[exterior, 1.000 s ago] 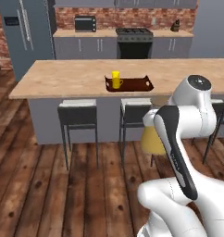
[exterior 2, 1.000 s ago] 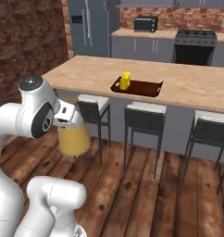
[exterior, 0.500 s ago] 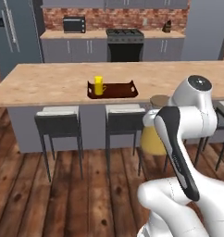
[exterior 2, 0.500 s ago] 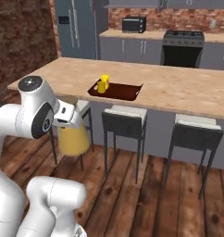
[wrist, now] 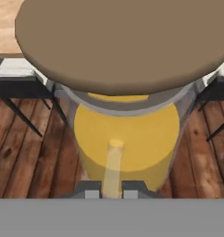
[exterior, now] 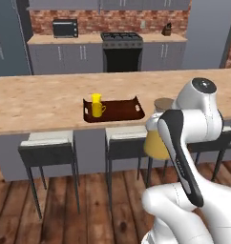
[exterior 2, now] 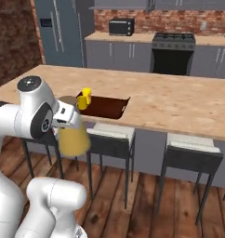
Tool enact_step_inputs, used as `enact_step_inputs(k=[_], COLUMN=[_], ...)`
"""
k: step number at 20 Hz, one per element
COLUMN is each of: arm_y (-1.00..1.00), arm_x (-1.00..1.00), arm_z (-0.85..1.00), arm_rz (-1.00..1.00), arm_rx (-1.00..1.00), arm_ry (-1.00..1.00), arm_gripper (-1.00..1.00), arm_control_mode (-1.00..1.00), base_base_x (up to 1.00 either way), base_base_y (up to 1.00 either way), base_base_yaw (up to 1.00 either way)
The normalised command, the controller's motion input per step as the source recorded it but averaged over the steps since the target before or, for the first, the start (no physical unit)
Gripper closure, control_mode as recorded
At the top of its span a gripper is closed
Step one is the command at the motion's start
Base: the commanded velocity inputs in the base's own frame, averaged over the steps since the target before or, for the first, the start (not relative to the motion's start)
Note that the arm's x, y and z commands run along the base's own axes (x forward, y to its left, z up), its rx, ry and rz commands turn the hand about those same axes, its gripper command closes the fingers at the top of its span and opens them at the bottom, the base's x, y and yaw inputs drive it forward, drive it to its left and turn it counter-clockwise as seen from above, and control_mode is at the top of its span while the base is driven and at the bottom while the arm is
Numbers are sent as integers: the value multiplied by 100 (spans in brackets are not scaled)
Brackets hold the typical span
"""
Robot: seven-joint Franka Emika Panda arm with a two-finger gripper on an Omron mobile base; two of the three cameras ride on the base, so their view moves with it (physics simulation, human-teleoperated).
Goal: There is a tray on the dining counter. Grab the cup, mug, and pitcher and place them on the tray. The pitcher may be placed next to the tray if it cannot fit the tray.
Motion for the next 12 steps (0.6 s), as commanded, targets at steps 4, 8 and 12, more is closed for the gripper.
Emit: enact_step_inputs(k=[4,8,12], arm_y=[0,0,0], arm_x=[0,0,0], arm_z=[0,0,0], arm_rz=[0,0,0], arm_rx=[0,0,0], arm_ry=[0,0,0], arm_gripper=[100,100,100], arm_control_mode=[100,100,100], base_base_x=[74,58,67], base_base_y=[0,0,0], base_base_yaw=[-13,-13,-13])
